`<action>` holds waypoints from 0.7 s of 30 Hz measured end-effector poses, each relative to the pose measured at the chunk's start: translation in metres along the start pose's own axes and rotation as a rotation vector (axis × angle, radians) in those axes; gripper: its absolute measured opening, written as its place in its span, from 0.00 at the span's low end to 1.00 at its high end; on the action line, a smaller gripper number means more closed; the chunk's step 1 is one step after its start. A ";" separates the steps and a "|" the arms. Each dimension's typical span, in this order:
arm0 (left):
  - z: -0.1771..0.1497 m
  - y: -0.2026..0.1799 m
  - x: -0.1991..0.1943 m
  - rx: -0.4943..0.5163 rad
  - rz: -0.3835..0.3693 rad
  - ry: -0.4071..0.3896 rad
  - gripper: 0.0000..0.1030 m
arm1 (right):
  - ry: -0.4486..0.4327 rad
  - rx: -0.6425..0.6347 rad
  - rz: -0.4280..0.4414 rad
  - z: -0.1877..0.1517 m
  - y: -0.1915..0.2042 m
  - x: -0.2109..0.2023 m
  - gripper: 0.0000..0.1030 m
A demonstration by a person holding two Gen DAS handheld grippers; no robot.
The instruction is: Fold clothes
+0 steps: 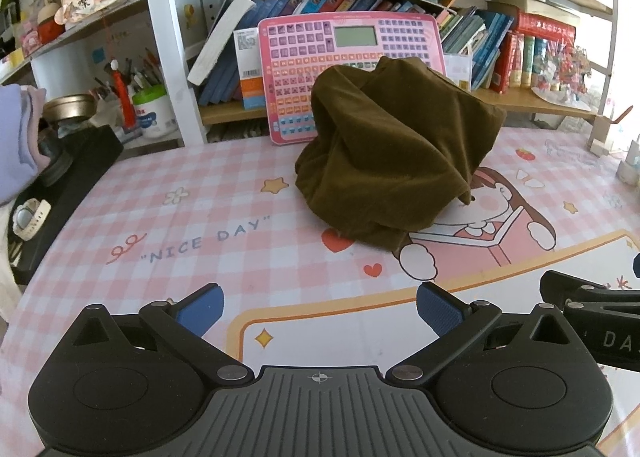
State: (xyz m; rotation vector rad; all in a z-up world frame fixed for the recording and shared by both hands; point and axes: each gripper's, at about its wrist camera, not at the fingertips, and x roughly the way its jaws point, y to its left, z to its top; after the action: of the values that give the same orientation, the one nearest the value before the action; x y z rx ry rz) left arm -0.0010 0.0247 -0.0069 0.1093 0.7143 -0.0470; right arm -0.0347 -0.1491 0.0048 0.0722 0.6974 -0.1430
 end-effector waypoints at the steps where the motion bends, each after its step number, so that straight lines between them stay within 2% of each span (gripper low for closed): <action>1: 0.000 0.000 0.000 0.001 -0.002 0.000 1.00 | 0.002 0.000 -0.001 -0.001 0.001 0.000 1.00; 12: -0.003 -0.004 0.000 0.008 -0.022 0.004 1.00 | 0.014 -0.003 -0.024 -0.004 0.000 -0.002 1.00; 21: -0.001 -0.020 0.004 0.016 -0.023 0.017 1.00 | 0.037 0.001 -0.029 -0.006 -0.016 0.004 1.00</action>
State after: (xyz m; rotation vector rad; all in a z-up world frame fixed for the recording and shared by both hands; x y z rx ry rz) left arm -0.0002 0.0050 -0.0124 0.1166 0.7319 -0.0737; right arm -0.0378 -0.1643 -0.0022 0.0656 0.7355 -0.1697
